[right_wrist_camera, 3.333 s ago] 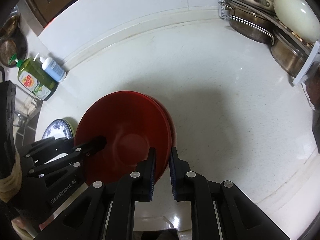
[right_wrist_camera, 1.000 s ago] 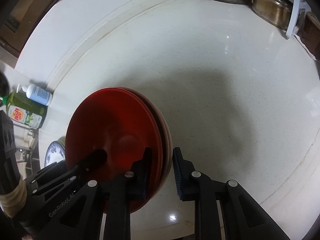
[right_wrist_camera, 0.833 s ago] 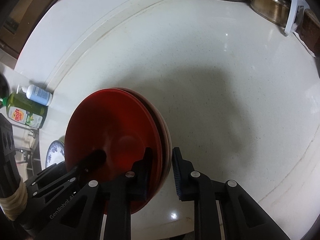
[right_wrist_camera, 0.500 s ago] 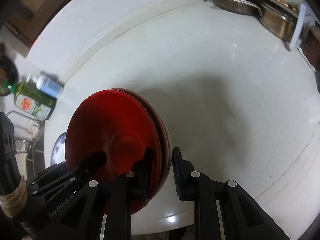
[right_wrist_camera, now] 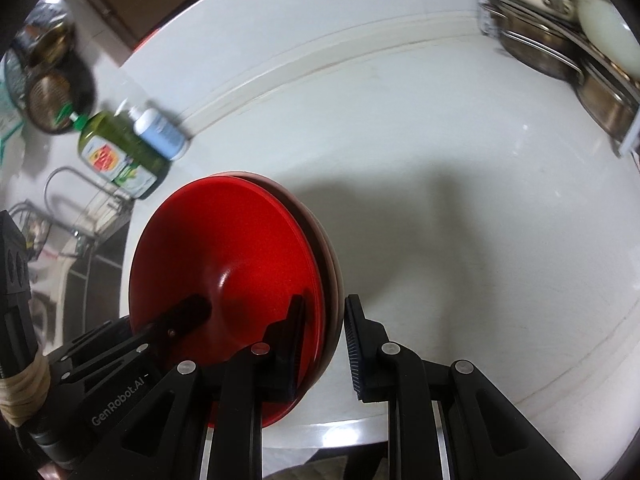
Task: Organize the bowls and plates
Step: 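Lift and carry the nested bowls with both grippers over the plate stack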
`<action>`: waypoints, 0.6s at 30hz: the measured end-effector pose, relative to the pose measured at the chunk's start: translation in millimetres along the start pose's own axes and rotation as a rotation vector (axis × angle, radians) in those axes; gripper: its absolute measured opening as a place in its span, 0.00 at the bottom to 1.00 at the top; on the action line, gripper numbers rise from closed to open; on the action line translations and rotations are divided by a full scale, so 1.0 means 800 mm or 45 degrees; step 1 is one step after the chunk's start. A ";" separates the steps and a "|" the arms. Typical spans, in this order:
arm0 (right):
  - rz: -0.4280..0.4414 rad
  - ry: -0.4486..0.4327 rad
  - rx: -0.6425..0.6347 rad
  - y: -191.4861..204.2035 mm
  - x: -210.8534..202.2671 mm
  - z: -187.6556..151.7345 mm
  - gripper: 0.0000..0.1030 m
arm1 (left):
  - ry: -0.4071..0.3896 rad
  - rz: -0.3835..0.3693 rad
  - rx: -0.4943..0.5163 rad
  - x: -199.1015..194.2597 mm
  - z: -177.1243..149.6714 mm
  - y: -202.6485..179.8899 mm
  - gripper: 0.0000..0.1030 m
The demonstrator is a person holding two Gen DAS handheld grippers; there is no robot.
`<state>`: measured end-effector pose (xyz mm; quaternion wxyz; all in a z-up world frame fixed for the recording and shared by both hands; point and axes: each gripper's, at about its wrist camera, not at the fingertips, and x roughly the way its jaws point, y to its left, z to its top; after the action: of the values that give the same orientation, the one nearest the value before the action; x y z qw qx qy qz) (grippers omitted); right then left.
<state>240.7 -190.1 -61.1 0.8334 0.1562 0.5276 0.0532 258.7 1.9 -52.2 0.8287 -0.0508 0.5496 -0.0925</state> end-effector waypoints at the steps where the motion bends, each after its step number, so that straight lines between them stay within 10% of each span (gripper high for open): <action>1: 0.009 0.005 -0.016 0.008 0.001 0.000 0.21 | 0.000 0.005 -0.019 -0.003 -0.002 0.009 0.25; 18: 0.094 0.108 -0.200 0.127 0.041 -0.009 0.21 | 0.014 0.087 -0.201 -0.020 -0.018 0.131 0.25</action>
<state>256.0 -84.2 -59.9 0.8173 0.1073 0.5506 0.1316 249.9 107.6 -62.5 0.8217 -0.0967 0.5613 -0.0209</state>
